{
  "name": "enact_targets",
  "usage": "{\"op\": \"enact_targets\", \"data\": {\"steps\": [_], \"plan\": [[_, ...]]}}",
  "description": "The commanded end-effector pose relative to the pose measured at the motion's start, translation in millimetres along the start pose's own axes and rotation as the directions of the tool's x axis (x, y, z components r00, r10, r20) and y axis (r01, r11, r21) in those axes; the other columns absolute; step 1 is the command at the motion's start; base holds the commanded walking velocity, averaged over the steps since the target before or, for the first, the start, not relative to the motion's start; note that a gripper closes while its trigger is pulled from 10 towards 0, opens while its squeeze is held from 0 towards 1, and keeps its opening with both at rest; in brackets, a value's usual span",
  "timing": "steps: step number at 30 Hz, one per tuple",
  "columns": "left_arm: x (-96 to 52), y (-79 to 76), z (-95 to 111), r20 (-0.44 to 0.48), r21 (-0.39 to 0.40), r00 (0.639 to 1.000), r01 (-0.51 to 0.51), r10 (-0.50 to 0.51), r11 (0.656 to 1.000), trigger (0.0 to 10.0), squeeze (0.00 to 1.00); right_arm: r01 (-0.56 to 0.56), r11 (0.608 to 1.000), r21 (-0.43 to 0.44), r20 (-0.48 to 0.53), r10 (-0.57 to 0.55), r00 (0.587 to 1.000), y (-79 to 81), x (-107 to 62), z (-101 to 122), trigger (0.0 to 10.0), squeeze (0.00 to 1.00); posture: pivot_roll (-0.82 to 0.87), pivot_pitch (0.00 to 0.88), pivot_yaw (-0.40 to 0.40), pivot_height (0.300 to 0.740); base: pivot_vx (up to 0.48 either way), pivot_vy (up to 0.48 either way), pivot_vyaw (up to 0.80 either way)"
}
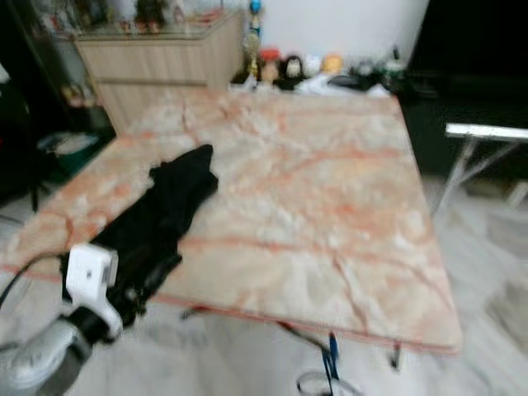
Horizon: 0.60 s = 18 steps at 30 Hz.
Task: Hang hanger
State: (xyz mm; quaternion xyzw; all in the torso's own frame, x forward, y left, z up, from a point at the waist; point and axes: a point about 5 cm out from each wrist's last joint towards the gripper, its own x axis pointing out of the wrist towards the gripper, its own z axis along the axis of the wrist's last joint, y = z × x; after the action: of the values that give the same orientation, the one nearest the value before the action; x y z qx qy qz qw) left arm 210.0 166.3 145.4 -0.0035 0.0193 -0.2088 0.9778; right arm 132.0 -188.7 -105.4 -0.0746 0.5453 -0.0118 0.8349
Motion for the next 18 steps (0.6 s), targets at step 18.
{"op": "enact_targets", "data": {"steps": [18], "plan": [[-19.7,50.5,-38,-0.062,-0.004,0.924,-0.377,0.376,0.926,10.0,0.0,-0.012,1.0,0.005,-0.022,0.012,1.0,4.0,-0.7,-7,10.0,0.0,0.07,0.058,0.005,0.74,-0.219,0.0,0.0]]}}
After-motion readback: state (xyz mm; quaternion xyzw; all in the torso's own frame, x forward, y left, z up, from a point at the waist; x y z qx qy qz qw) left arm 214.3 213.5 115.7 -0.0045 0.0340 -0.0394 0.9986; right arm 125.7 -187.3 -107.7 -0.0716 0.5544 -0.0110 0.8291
